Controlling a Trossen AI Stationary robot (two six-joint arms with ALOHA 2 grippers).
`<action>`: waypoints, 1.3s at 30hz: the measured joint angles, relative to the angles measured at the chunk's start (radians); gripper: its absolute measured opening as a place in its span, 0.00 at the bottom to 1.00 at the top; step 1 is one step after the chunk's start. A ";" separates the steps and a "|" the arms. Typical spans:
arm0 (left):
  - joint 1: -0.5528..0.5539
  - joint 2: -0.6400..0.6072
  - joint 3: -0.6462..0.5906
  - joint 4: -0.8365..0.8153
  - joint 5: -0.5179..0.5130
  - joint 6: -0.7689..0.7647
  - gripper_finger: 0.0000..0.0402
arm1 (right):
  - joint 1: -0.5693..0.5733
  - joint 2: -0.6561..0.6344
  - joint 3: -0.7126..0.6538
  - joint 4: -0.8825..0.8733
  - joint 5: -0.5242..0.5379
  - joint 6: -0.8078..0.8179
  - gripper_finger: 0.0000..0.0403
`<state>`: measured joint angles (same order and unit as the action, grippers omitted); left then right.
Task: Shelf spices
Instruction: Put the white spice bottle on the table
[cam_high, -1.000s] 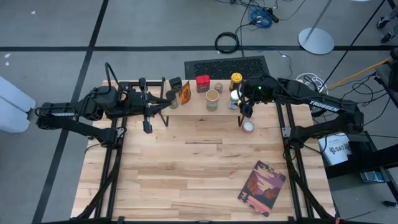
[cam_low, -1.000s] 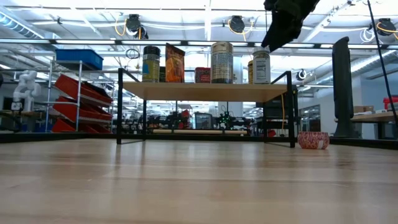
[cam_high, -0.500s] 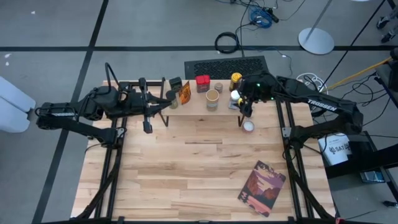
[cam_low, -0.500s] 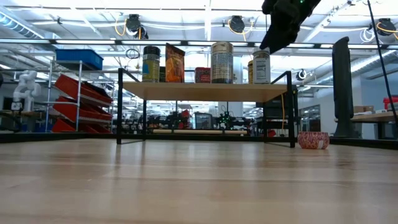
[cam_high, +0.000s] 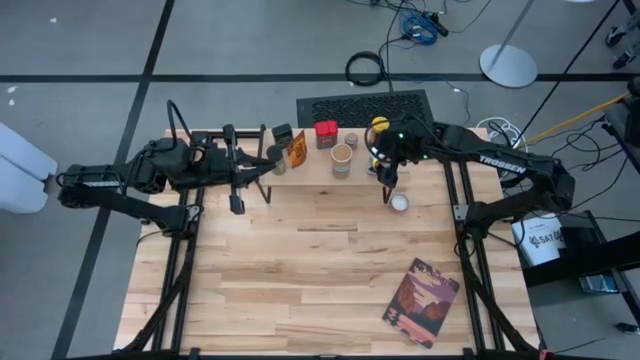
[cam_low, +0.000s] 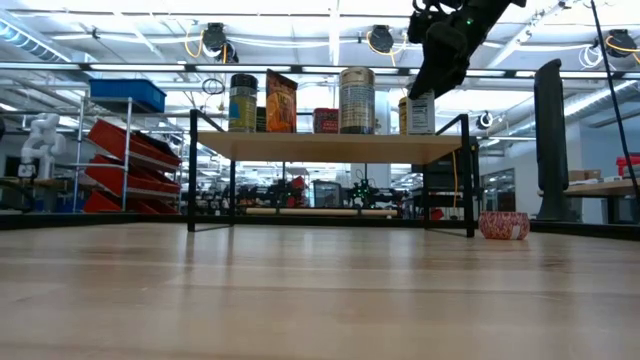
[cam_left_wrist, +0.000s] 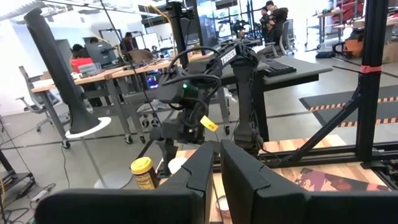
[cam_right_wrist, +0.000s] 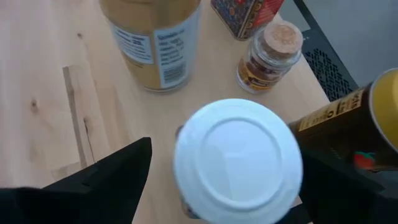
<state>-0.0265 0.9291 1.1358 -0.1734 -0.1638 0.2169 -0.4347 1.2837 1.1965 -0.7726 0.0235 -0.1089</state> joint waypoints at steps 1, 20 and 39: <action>0.000 0.000 0.000 0.000 0.000 0.000 0.10 | -0.003 0.000 0.000 0.000 0.000 0.000 0.86; 0.000 0.000 0.000 0.002 0.003 0.000 0.10 | -0.005 -0.005 0.000 -0.016 -0.005 0.015 0.47; 0.000 0.000 0.000 0.010 0.003 0.000 0.10 | 0.005 -0.079 0.070 -0.107 -0.040 0.022 0.47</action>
<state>-0.0269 0.9291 1.1362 -0.1635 -0.1608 0.2169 -0.4302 1.2046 1.2670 -0.8796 -0.0162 -0.0872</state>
